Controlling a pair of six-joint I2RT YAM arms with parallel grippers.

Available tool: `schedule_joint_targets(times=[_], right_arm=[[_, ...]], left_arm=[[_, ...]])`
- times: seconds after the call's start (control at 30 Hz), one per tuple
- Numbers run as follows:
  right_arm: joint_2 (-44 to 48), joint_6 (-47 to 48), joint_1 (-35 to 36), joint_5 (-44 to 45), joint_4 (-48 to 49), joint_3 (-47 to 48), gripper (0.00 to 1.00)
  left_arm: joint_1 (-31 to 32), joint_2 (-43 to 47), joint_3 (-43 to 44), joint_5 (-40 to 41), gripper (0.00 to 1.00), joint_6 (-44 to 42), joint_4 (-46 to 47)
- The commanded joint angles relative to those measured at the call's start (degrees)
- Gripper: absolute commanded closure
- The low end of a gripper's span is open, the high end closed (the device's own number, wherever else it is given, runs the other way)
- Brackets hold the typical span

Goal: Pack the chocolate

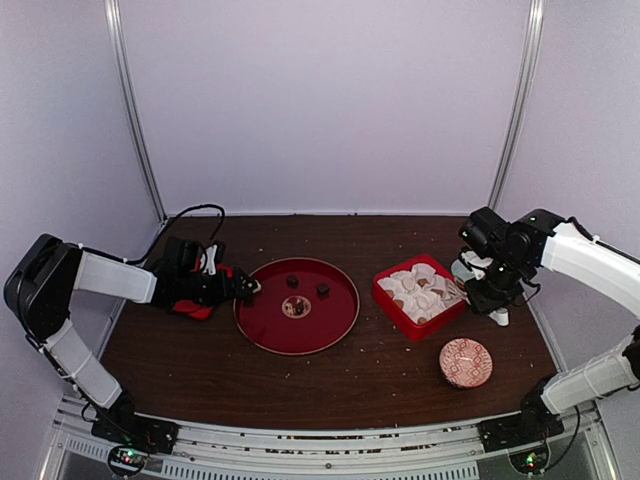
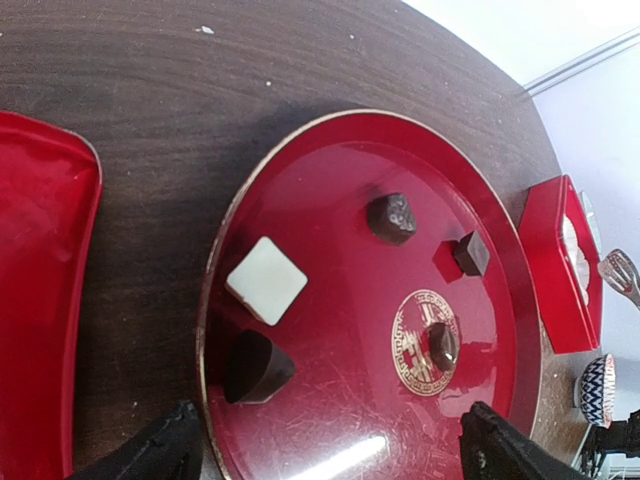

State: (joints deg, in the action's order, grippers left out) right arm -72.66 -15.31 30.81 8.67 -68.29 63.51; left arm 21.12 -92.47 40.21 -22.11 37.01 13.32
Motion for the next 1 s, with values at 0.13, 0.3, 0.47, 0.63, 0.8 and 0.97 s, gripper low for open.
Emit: schedule_joint_targets(times=[0.13,0.3,0.47,0.63,0.8,0.97], right_arm=[[-0.5,-1.2,-0.3,2.9,0.4,0.2,0.73],[-0.9,-1.5,-0.3,3.5,0.2,0.1,0.7],[-0.6,-1.7,-0.3,4.0,0.1,0.1,0.66],[-0.3,-1.7,-0.3,4.3,0.1,0.1,0.63],[1.5,-0.8,0.4,3.6,1.7,2.0,0.65],[2.1,-0.4,4.0,-0.3,7.8,5.8,0.65]], left_arm=[[0.3,-0.3,0.3,-1.1,0.08,0.4,3.5],[0.3,-0.2,0.4,-1.4,0.08,0.9,3.9],[0.3,-0.2,0.3,-1.4,0.08,1.1,4.0],[0.3,-0.1,0.2,-1.4,0.08,1.2,4.0],[0.3,0.4,-0.1,-1.1,0.08,1.2,3.9],[0.3,1.2,-0.2,-0.7,0.08,1.1,3.0]])
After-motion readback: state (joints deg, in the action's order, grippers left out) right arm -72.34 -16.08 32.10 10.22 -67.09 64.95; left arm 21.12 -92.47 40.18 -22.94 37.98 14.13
